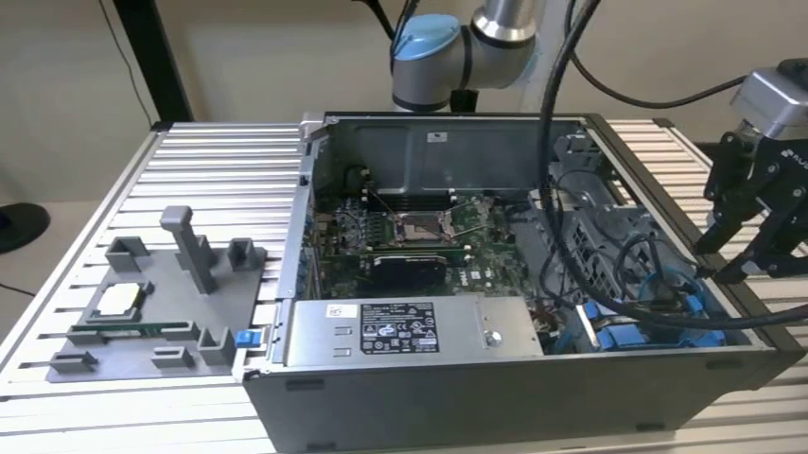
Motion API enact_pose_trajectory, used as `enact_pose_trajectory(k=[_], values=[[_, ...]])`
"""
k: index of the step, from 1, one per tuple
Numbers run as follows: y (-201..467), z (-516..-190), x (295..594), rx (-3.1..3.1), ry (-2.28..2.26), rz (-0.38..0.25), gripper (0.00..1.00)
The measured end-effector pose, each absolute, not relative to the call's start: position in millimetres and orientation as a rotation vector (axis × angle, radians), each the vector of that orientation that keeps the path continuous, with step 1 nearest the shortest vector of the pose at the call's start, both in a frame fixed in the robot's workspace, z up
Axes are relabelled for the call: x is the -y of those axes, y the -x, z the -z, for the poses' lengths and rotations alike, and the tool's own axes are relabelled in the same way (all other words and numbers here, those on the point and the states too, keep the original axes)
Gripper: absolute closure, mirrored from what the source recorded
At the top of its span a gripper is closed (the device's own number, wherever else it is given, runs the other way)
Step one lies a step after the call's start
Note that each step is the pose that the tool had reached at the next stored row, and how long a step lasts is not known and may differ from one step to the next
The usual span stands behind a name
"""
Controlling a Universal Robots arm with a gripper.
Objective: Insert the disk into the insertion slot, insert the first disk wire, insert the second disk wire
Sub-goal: 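Insert the first disk wire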
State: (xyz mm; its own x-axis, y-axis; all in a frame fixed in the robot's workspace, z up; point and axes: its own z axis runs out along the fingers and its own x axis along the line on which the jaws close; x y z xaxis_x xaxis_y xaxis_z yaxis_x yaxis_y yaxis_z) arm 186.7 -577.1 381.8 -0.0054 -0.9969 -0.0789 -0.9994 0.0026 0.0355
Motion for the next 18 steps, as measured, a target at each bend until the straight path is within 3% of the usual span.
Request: enact_pose_trajectory(k=[18], values=[[-213.1,-368.4,576.7,-2.257,2.243,-0.231,0.00]])
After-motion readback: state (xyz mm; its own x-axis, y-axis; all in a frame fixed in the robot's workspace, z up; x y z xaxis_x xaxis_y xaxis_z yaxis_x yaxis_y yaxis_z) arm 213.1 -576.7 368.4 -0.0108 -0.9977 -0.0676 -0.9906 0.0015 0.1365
